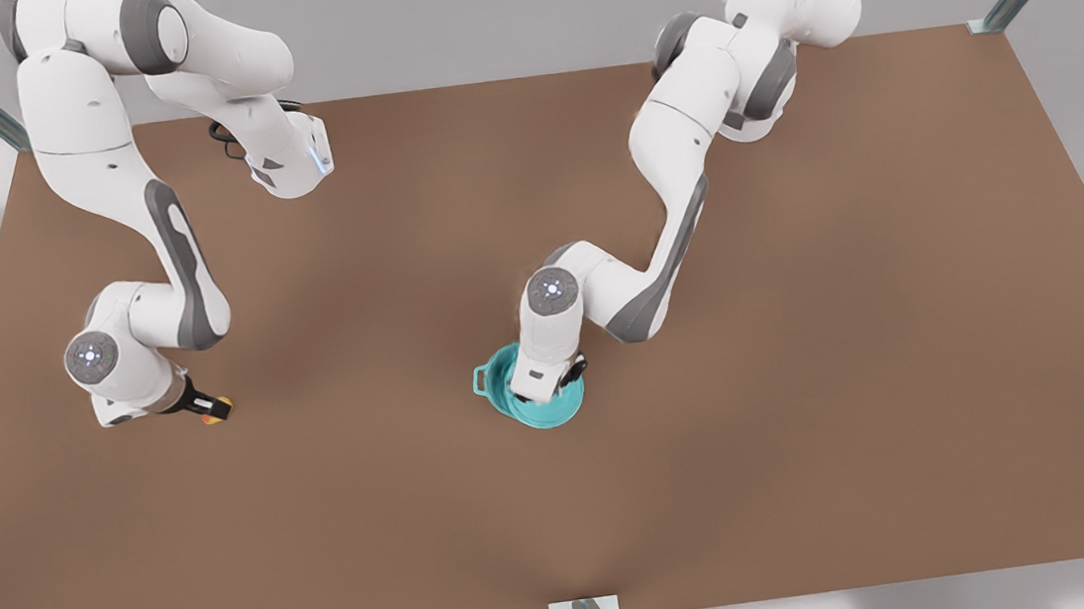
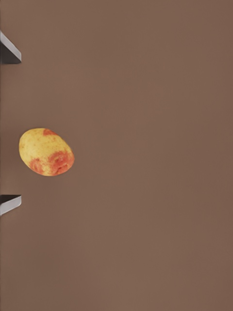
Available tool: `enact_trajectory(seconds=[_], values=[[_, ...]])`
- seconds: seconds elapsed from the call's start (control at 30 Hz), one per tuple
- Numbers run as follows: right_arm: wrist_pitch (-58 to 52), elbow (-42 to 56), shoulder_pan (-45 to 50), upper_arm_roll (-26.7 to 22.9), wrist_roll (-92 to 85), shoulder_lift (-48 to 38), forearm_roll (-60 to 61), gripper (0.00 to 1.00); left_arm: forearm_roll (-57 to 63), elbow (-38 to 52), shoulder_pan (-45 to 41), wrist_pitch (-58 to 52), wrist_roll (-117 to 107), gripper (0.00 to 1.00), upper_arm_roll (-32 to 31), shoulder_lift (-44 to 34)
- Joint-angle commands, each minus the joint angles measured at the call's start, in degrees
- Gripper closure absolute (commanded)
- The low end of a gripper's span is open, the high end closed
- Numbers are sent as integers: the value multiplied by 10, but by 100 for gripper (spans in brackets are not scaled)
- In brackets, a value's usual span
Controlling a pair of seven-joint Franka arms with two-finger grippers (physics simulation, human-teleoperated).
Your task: Open the pot lid and put the potato into the pot
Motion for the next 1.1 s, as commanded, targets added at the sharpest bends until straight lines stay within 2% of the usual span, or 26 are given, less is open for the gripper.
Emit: enact_trajectory(seconds=[0.0, 0.07, 0.23, 0.27, 0.37, 0.4, 0.43, 0.47, 0.5, 0.53, 0.57, 0.63, 1.07], values=[[54, -1, -2, 0, 43, 9, 1, 0, -10, 1, 81, -51, 42, 56, -5, -9], [58, -1, -2, 0, 43, 16, 1, 0, -13, 1, 145, -37, 120, 56, -5, 2], [84, -1, -5, 1, 43, 35, 1, 0, -13, 0, 174, 100, 153, 54, -5, 72], [84, -1, -5, 0, 44, 38, 1, 0, -11, 0, 176, 99, 161, 0, -5, 71], [84, -7, -6, 1, 43, 38, 1, 0, -9, 0, 179, 69, 197, 0, 2, 61], [84, -11, -13, 1, 43, 38, 0, 0, -13, 2, 224, -15, 314, 0, -13, 24], [100, -19, -14, 1, 43, 38, 0, 0, -38, 2, 275, -177, 555, 0, -17, -41], [103, -23, -20, 1, 42, 38, -1, 0, -102, 1, 321, -271, 624, 0, -11, -125], [104, -26, -22, 2, 41, 38, -1, 0, -106, -16, 351, -337, 618, 0, -10, -200], [104, -29, -23, 2, 39, 38, -1, 0, -92, -137, 353, -337, 610, 0, 0, -318], [106, -30, -23, 2, 39, 38, -1, 0, -86, -295, 354, -246, 611, 0, 1, -440], [122, -31, -23, 2, 39, 47, -1, 0, -81, -265, 350, -256, 610, 0, -2, -441], [161, -47, -23, 9, 43, 70, -1, 0, -75, -273, 339, -236, 613, 0, -5, -416]])
